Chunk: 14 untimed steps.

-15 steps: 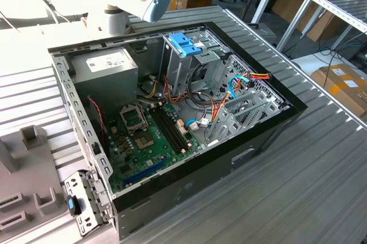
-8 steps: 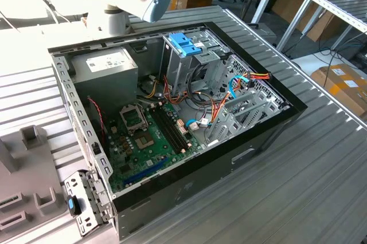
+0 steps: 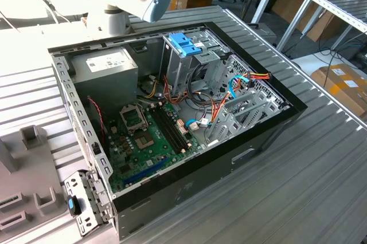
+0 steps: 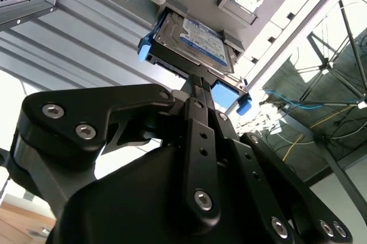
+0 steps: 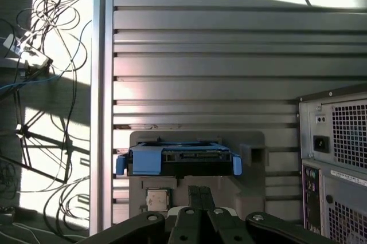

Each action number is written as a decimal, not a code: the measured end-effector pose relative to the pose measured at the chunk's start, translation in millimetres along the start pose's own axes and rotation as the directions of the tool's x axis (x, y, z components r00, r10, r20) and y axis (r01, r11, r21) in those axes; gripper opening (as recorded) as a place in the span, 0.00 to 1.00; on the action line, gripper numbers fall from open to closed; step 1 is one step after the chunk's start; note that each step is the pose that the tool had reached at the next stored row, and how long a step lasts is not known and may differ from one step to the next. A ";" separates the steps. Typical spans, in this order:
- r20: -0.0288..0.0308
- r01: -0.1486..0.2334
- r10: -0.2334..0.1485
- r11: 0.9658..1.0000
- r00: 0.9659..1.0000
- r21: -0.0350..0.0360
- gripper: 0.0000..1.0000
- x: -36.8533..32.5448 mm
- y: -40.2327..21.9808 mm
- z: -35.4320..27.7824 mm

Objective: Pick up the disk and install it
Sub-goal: 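Pick up the disk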

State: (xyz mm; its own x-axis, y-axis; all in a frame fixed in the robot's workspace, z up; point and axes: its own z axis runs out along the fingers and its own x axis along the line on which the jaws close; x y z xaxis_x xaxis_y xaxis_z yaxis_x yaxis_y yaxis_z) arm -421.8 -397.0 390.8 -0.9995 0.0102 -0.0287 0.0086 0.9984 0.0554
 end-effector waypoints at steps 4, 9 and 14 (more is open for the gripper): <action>0.000 0.004 -0.004 1.000 1.000 0.000 0.11 0.0 0.0 0.0; -0.001 0.011 -0.011 1.000 1.000 0.000 0.11 0.0 0.0 0.0; -0.001 0.016 -0.016 1.000 1.000 0.000 0.11 0.0 0.0 0.0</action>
State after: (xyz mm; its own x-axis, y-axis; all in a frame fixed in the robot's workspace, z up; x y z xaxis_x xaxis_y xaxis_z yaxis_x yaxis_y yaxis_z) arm -421.8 -396.9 390.8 -0.9996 -0.0059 -0.0287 -0.0074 0.9984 0.0554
